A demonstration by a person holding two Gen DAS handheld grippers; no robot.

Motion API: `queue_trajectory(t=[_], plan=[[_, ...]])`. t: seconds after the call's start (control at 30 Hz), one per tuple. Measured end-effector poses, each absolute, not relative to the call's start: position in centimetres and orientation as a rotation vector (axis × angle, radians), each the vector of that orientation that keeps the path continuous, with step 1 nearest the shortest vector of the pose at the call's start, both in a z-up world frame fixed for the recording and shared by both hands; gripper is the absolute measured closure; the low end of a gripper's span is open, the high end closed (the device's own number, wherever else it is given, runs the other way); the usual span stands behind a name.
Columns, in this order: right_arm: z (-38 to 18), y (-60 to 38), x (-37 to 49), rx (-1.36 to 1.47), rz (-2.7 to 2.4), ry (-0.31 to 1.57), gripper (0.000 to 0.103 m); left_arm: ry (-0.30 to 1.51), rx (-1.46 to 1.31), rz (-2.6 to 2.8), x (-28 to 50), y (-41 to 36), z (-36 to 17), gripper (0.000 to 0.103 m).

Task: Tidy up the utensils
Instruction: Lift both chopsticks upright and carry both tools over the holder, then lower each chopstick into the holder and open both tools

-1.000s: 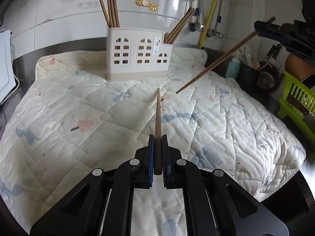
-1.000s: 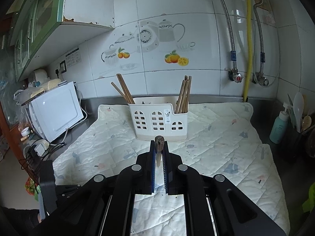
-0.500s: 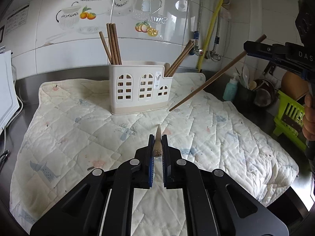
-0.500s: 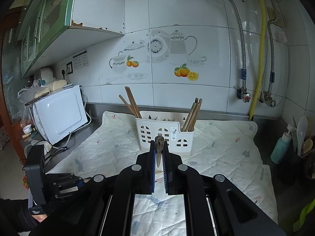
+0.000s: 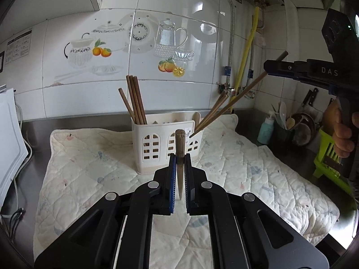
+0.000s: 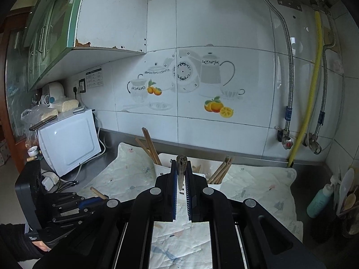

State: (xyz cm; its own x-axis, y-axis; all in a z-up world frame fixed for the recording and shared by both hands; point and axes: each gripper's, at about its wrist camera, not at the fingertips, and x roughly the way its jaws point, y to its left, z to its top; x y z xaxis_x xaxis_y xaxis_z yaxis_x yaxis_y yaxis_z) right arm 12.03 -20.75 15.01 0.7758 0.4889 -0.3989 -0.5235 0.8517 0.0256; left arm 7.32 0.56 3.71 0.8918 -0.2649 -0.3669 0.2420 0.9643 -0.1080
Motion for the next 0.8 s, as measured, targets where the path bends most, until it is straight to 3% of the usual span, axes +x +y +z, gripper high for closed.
queue_trajectory(t=[0.4,0.8], plan=[[17.3,-19.6,18.2,-0.181,0.445,0.406,0.097,0.251,-0.043,-0.26,12.1,0.7,11.3,0.098],[13.8,-17.6,24.8,-0.26,0.416,0.582,0.097,0.099,-0.005,-0.175,17.5,0.2,17.7,0.098]])
